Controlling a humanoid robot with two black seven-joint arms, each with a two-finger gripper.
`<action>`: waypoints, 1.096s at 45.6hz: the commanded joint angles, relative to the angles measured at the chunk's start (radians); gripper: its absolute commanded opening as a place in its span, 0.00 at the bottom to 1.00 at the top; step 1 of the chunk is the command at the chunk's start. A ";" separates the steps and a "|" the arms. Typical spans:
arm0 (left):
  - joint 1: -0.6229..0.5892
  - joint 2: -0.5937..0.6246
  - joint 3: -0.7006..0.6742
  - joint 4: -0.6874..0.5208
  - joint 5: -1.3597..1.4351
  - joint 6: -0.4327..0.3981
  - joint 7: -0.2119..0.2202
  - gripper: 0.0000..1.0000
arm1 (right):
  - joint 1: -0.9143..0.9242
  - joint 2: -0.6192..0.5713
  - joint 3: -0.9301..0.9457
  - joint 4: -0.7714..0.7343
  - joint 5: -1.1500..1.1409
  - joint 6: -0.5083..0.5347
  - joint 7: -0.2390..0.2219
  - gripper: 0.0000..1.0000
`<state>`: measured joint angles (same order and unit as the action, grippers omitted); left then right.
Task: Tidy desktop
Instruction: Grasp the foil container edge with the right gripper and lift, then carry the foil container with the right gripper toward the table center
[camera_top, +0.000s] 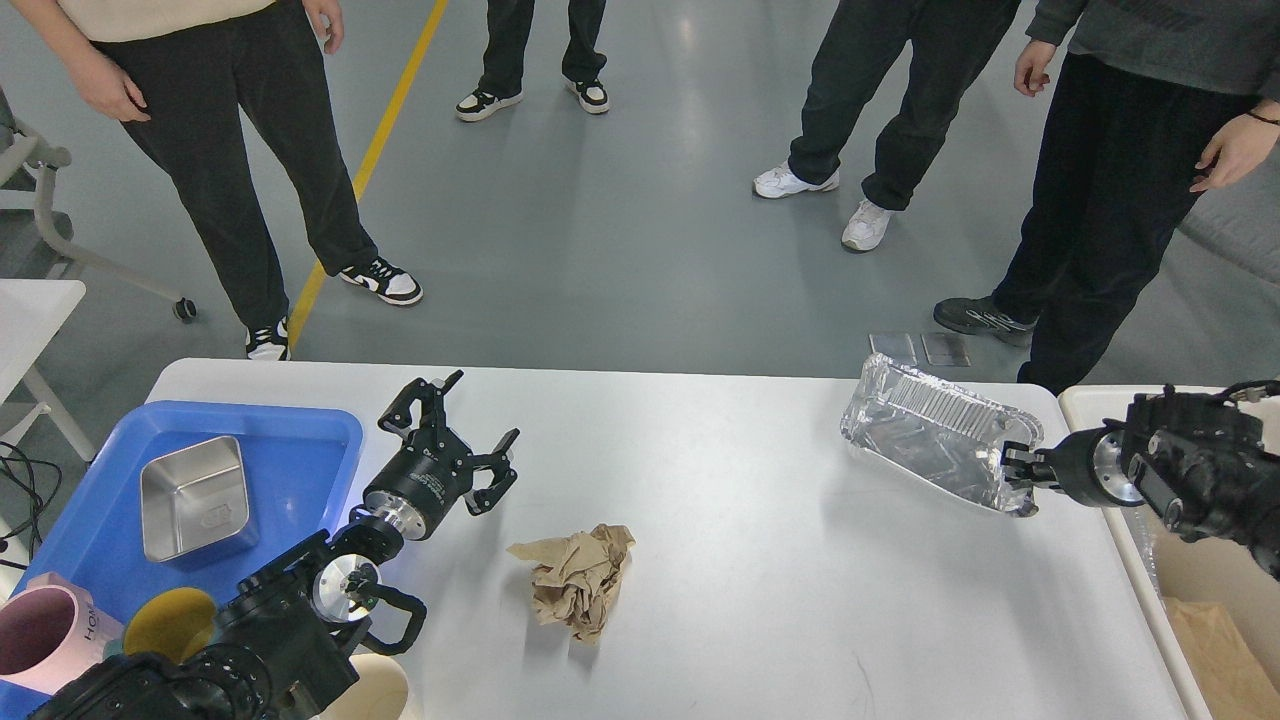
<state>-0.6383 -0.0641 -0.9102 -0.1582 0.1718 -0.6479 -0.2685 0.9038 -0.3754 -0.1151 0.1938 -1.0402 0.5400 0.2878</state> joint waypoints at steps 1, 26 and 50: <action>-0.001 0.001 0.001 0.000 0.000 0.005 0.000 0.96 | 0.095 -0.126 0.000 0.165 0.000 0.069 -0.004 0.00; -0.006 0.000 0.001 0.000 0.002 0.005 0.000 0.96 | 0.461 -0.629 -0.001 1.062 -0.115 0.210 -0.443 0.00; -0.015 0.012 0.001 -0.001 0.000 0.001 0.000 0.96 | 0.610 -0.660 -0.005 1.107 -0.170 0.284 -0.500 0.00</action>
<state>-0.6515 -0.0534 -0.9096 -0.1582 0.1733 -0.6473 -0.2685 1.4990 -1.0475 -0.1189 1.3006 -1.2069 0.8183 -0.2092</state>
